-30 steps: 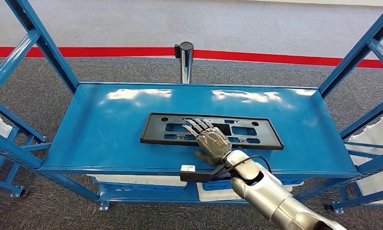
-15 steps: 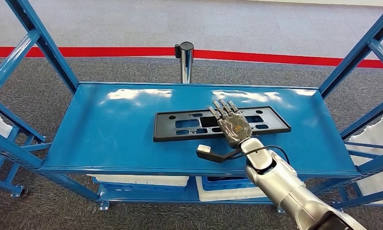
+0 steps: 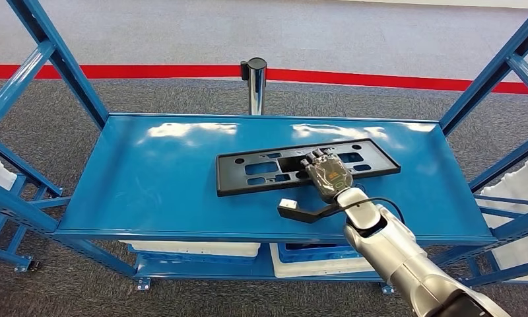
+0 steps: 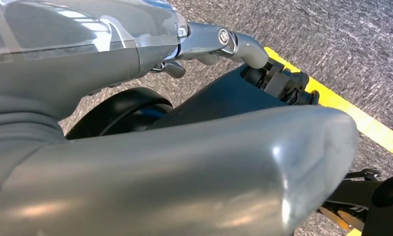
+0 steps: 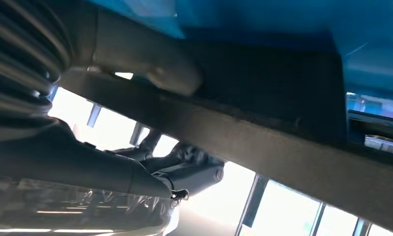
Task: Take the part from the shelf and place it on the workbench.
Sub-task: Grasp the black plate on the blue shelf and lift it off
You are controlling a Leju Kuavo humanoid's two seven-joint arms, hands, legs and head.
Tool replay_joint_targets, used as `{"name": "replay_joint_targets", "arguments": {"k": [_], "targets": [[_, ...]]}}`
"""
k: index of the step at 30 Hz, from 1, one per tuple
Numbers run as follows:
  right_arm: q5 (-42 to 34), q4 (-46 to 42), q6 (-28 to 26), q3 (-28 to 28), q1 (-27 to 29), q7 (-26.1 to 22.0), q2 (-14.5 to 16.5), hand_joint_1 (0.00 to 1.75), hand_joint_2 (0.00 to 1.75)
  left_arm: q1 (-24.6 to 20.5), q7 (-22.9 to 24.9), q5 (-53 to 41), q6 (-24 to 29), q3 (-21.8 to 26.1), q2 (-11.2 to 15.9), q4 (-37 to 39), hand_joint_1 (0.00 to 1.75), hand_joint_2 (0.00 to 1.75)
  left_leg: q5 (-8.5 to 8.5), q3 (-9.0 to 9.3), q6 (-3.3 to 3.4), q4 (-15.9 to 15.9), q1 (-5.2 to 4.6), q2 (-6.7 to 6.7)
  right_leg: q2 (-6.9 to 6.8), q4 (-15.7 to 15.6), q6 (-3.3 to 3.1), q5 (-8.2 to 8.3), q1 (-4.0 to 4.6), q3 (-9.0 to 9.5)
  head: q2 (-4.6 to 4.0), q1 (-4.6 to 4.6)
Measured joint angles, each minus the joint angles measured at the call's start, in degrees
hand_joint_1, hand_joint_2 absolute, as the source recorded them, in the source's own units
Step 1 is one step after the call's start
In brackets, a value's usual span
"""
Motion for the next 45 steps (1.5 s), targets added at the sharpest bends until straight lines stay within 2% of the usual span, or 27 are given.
{"name": "replay_joint_targets", "arguments": {"k": [7,11,17,21,28,36,45], "targets": [[-1.4,-1.7,-0.1,0.0,0.0,-1.3,-0.2,1.75,1.75,0.0,0.0,-0.2,0.0,0.5,0.0,0.0,0.00,0.00,0.00,0.00,0.00,0.0,-0.01,0.00,0.00,0.0,0.00,0.00,0.00,-0.01,0.00,0.05],[-3.5,-4.1,-2.6,-0.2,0.3,-2.9,-0.4,1.75,1.75,0.0,-0.6,-0.8,0.5,0.6,0.0,0.0,0.00,1.75,0.00,0.00,0.00,0.0,0.00,0.00,0.00,0.0,0.00,0.00,0.00,-0.02,0.00,-0.02],[-9.2,-14.5,-17.7,-3.8,2.6,-9.1,-0.9,1.75,1.75,0.0,-4.4,-2.5,3.8,0.8,0.0,0.0,0.00,1.75,-0.01,-0.03,0.00,0.0,-0.01,0.02,0.02,0.0,0.00,-0.01,0.00,-0.04,0.00,0.03],[-11.9,-24.8,-22.5,-7.3,3.6,-12.8,-0.8,1.75,1.75,0.1,-7.0,-3.3,6.3,1.0,0.0,0.0,0.00,1.75,-0.01,-0.03,0.00,0.0,-0.01,0.01,0.02,0.0,0.00,-0.02,0.00,-0.05,0.00,0.00],[-15.5,-40.1,-23.9,-12.2,6.2,-22.9,0.4,1.75,1.75,0.4,-12.8,-3.7,11.2,1.4,0.0,0.0,0.00,1.75,-0.01,-0.03,0.00,0.0,-0.01,0.01,0.02,0.0,0.00,-0.02,0.00,-0.02,0.00,0.05],[-18.2,-48.5,-23.9,-12.9,8.9,-27.7,3.2,1.75,1.75,0.9,-14.7,-2.9,12.2,2.6,0.8,0.0,0.00,1.75,-0.01,-0.02,-0.01,0.0,0.01,0.01,0.02,0.0,-0.01,-0.03,0.00,-0.03,0.00,-0.01],[-20.7,-50.5,-23.9,-13.5,9.8,-30.3,5.0,1.75,1.75,0.9,-14.9,-3.1,11.1,3.6,2.0,0.0,0.00,1.75,-0.01,-0.02,-0.01,0.0,0.00,0.01,0.02,0.0,-0.01,-0.03,0.00,-0.02,0.00,0.04]]}}
